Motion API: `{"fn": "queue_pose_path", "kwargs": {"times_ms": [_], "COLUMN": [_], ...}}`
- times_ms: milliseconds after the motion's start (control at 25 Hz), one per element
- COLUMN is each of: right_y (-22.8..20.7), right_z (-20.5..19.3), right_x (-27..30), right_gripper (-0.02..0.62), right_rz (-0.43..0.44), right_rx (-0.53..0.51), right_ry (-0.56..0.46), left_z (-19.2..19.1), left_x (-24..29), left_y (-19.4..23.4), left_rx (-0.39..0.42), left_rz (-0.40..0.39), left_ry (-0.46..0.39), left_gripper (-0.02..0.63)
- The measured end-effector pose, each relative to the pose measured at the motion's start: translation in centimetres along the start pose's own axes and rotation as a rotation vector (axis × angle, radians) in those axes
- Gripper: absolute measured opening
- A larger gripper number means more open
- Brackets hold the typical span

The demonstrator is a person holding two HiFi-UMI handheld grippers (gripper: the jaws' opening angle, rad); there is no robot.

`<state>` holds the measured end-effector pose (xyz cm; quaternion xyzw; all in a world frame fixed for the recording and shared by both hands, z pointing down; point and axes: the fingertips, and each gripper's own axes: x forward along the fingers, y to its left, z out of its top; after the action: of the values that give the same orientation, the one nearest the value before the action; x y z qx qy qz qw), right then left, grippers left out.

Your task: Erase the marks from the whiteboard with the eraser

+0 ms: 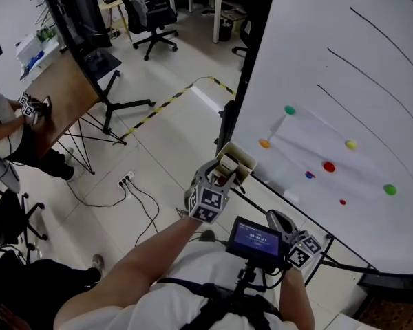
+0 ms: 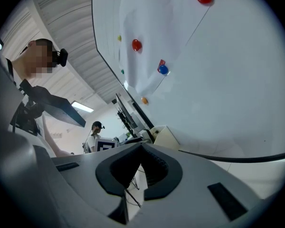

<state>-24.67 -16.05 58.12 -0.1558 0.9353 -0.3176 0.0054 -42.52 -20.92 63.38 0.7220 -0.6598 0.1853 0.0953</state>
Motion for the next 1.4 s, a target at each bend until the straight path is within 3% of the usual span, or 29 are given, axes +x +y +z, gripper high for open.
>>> {"fn": "queue_pose_path", "kwargs": {"times_ms": [280, 400, 600, 720, 920, 1040, 1400], "right_y": [0.2, 0.5, -0.8, -1.1, -1.2, -1.0, 0.8], "right_z": [-0.5, 0.6, 3.6, 5.1, 7.0, 8.0, 10.8], "right_x": [-0.8, -2.3, -4.7, -6.3, -8.6, -12.1, -22.2], "right_gripper": [0.017, 0.017, 0.017, 0.017, 0.017, 0.017, 0.017], "right_rz": [-0.031, -0.047, -0.085, -0.089, -0.092, -0.103, -0.144], "right_rx": [0.015, 0.004, -0.043, -0.073, -0.117, -0.124, -0.186], "right_ry": [-0.004, -0.005, -0.063, -0.093, -0.149, -0.167, -0.206], "left_z": [-0.1, 1.6, 4.2, 6.2, 7.7, 9.5, 13.4], "left_x": [-0.4, -1.2, -2.4, -3.5, -5.3, -6.3, -8.6], "left_y": [-0.1, -0.9, -1.1, -2.4, -4.0, -8.0, -23.7], "left_rx": [-0.058, -0.105, -0.127, -0.149, -0.094, -0.08, -0.093], "left_rz": [0.004, -0.041, -0.041, -0.094, -0.12, -0.159, -0.413], "left_ry": [-0.056, -0.136, -0.222, -0.263, -0.31, -0.328, -0.32], "left_gripper": [0.258, 0.258, 0.258, 0.258, 0.258, 0.258, 0.258]}}
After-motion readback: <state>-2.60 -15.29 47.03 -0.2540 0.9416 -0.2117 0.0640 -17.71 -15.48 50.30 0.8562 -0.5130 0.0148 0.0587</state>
